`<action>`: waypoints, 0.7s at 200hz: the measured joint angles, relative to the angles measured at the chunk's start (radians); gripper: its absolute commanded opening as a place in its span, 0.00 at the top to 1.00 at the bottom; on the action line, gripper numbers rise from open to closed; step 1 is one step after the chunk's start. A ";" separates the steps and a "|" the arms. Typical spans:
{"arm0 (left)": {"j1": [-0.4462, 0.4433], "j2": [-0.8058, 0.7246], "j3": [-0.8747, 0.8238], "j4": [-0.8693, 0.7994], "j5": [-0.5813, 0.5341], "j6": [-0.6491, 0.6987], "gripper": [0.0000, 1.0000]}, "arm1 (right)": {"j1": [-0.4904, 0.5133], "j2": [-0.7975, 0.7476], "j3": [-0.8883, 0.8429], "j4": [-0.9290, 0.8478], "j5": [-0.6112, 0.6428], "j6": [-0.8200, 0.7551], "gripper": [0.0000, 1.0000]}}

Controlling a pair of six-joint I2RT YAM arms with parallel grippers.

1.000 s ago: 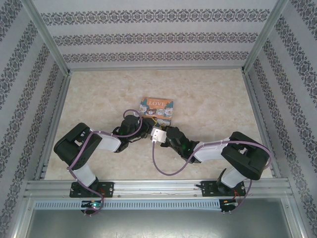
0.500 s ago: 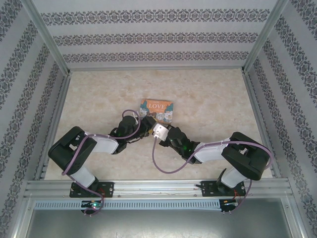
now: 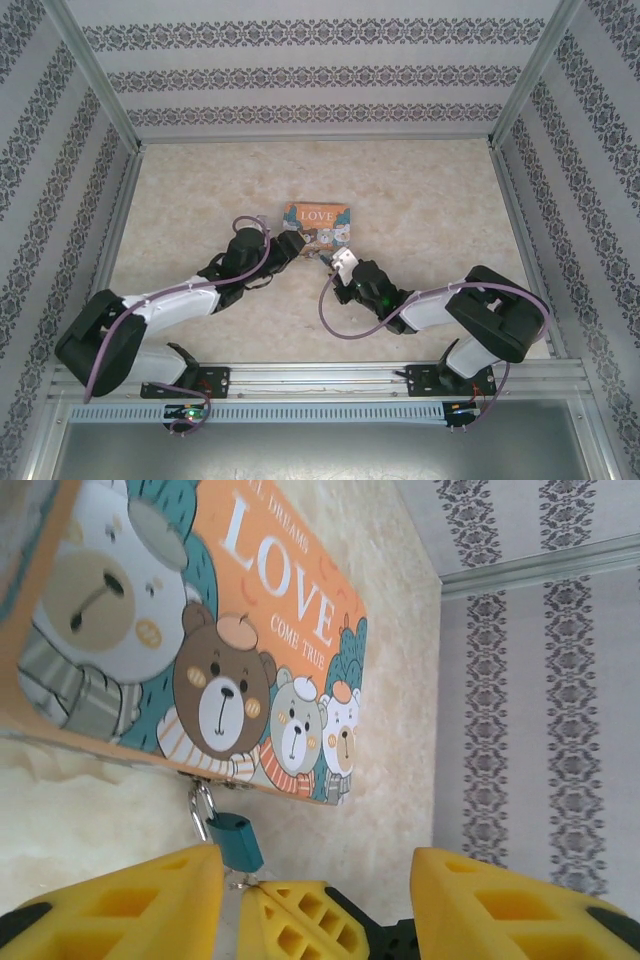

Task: Unlock the padlock with the key

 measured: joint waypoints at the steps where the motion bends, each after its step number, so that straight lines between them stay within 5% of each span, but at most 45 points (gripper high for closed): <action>1: 0.000 -0.002 0.002 -0.003 -0.001 0.004 0.45 | -0.002 0.000 -0.003 0.004 -0.004 0.009 1.00; 53: 0.074 -0.092 0.071 -0.186 -0.066 0.186 0.35 | -0.089 0.046 -0.050 0.080 -0.125 0.188 1.00; 98: 0.199 -0.024 0.108 -0.245 -0.007 0.291 0.33 | -0.138 0.100 -0.052 0.130 -0.216 0.245 1.00; 140: 0.264 0.120 0.200 -0.267 0.118 0.378 0.32 | -0.157 0.115 -0.053 0.146 -0.254 0.268 0.81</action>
